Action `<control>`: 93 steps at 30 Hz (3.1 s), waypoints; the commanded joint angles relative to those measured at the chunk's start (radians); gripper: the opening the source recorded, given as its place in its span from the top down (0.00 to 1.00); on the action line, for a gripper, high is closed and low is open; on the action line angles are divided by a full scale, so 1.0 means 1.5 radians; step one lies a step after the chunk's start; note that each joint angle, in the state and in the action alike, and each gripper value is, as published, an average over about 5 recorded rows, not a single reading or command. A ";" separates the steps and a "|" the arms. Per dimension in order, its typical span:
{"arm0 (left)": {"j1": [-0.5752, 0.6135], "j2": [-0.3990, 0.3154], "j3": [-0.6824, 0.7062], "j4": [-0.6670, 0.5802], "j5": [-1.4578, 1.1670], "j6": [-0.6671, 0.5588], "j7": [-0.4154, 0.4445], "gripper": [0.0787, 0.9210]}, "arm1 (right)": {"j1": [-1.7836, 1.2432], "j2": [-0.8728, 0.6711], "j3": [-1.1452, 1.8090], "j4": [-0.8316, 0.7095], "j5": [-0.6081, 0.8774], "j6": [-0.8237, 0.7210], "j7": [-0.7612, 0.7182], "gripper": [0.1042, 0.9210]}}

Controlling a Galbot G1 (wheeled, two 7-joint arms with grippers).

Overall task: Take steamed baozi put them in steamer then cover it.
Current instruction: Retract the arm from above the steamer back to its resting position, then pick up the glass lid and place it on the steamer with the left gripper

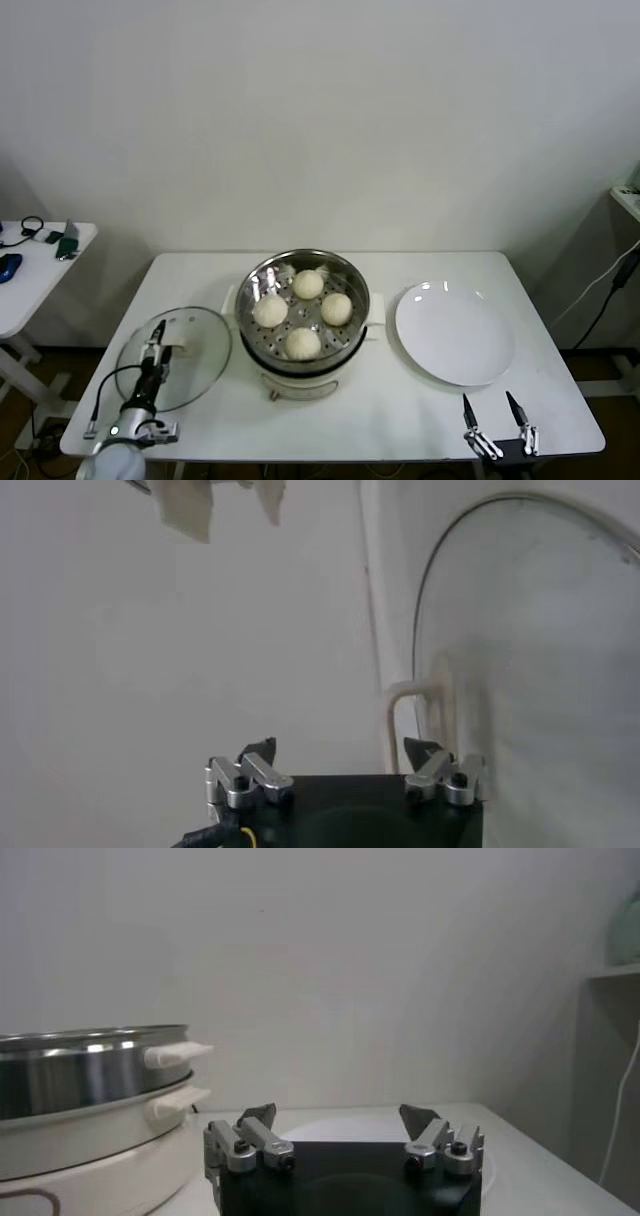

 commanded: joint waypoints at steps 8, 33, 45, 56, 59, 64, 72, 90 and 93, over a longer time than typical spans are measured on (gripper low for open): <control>-0.022 -0.003 0.003 0.027 0.006 0.006 0.022 0.43 | 0.006 0.007 -0.003 -0.003 -0.008 0.006 -0.002 0.12; 0.037 0.044 -0.022 -0.264 -0.158 0.131 0.148 0.93 | 0.010 0.010 0.001 -0.003 -0.019 0.004 0.000 0.12; 0.073 0.152 0.002 -0.520 -0.267 0.372 0.291 0.93 | 0.018 0.010 0.001 -0.007 -0.052 -0.023 0.026 0.12; -0.096 0.091 0.260 -0.537 -0.104 0.500 0.341 0.93 | 0.042 0.008 -0.013 -0.023 -0.070 -0.024 0.034 0.12; -0.129 0.041 0.328 -0.515 -0.028 0.507 0.364 0.93 | 0.052 0.007 -0.017 -0.032 -0.069 -0.020 0.035 0.12; -0.163 -0.045 0.411 -0.471 0.066 0.520 0.402 0.93 | 0.063 0.003 -0.018 -0.043 -0.062 -0.014 0.037 0.12; -0.195 -0.134 0.465 -0.408 0.152 0.525 0.426 0.93 | 0.078 -0.005 -0.018 -0.068 -0.058 -0.004 0.040 0.12; -0.141 -0.231 0.466 -0.305 0.245 0.494 0.393 0.93 | 0.085 -0.004 -0.019 -0.092 -0.048 0.016 0.042 0.12; -0.137 -0.232 0.462 -0.301 0.250 0.493 0.393 0.93 | 0.084 -0.004 -0.020 -0.095 -0.047 0.020 0.042 0.12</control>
